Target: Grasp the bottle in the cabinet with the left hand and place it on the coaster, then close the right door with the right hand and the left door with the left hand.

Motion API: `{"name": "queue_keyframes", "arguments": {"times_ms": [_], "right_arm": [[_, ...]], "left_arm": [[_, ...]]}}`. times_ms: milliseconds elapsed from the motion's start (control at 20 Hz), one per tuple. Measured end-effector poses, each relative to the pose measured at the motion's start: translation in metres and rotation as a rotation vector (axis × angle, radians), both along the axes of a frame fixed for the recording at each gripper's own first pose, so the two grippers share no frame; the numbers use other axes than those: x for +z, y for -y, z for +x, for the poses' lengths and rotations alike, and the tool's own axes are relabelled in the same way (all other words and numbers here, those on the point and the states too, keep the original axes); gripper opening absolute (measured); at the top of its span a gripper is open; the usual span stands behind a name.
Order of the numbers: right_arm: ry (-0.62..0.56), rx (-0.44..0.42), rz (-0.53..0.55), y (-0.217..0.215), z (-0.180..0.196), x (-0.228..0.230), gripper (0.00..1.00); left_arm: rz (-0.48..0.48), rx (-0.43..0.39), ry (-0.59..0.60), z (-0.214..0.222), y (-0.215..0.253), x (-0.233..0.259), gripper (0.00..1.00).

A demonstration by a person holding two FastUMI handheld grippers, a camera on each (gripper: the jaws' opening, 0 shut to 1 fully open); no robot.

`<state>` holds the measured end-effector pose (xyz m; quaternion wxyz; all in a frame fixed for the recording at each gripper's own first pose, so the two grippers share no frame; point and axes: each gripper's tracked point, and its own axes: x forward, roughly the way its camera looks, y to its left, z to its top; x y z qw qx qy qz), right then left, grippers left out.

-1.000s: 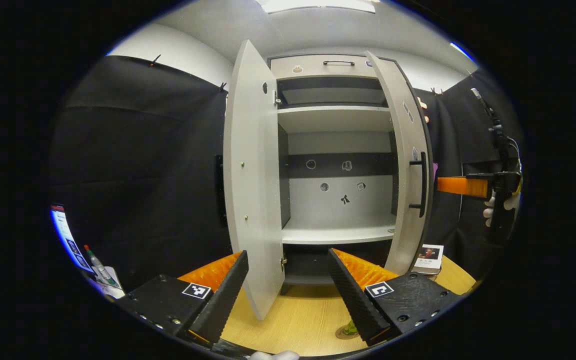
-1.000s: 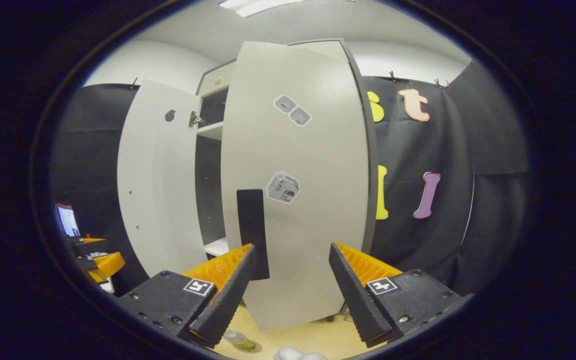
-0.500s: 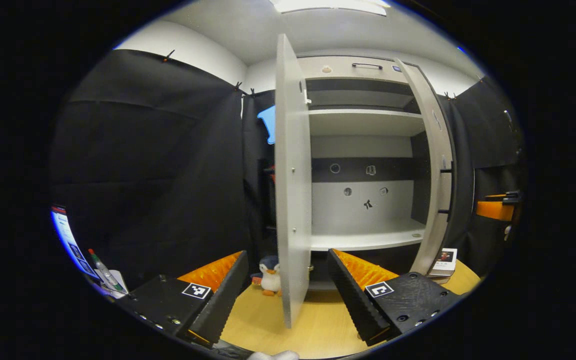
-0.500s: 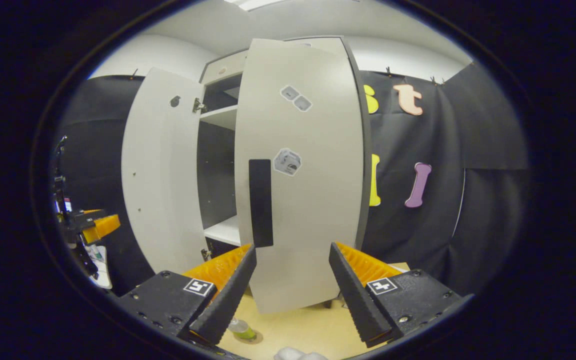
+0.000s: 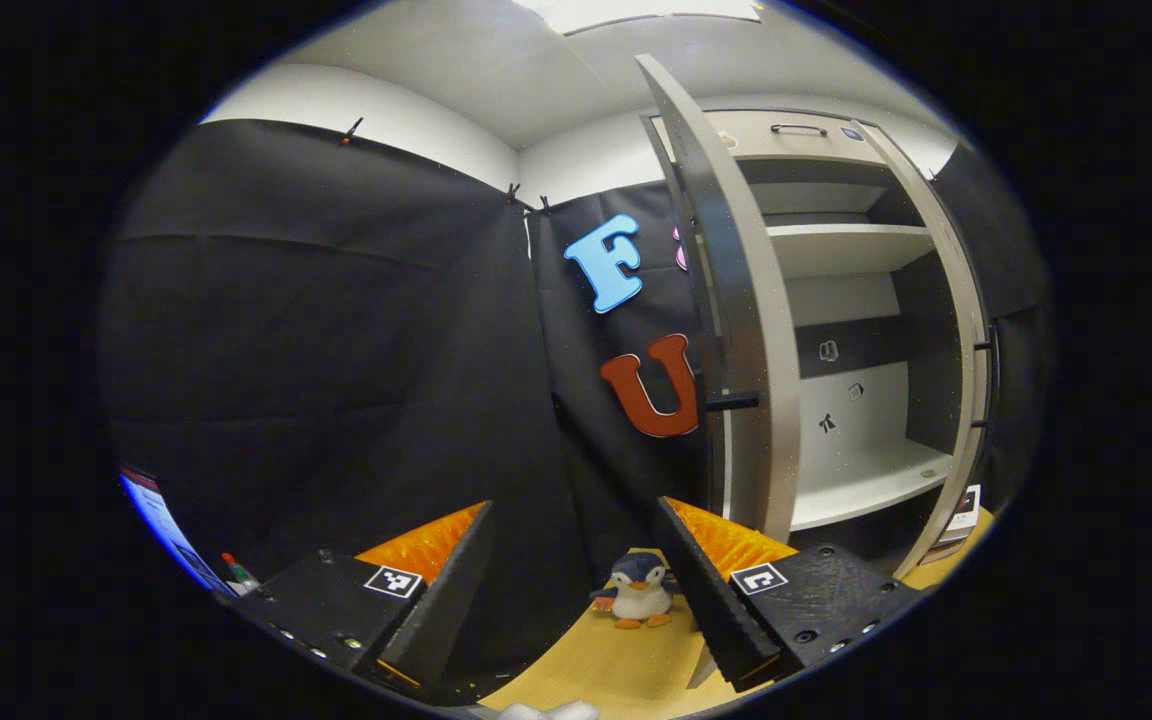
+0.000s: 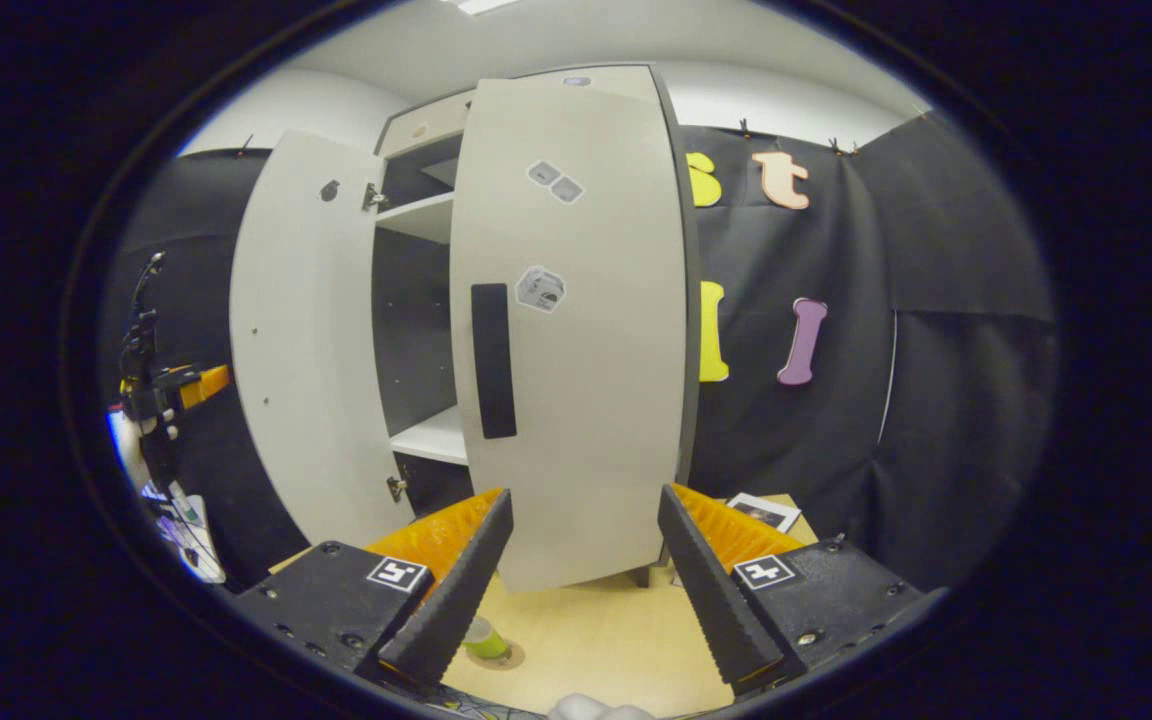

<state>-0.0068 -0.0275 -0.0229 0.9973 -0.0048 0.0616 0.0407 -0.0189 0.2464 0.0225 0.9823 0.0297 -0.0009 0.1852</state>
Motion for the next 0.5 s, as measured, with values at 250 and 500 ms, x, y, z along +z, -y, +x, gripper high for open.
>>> {"name": "queue_keyframes", "arguments": {"times_ms": [250,500], "right_arm": [[-0.006,-0.031,-0.011,0.005,-0.01,-0.002,0.94],[-0.012,-0.038,-0.004,0.003,-0.016,-0.005,0.94]], "left_arm": [[-0.009,-0.035,-0.001,0.025,-0.007,0.001,0.96],[0.01,-0.08,-0.019,0.038,0.004,-0.003,0.89]]}}
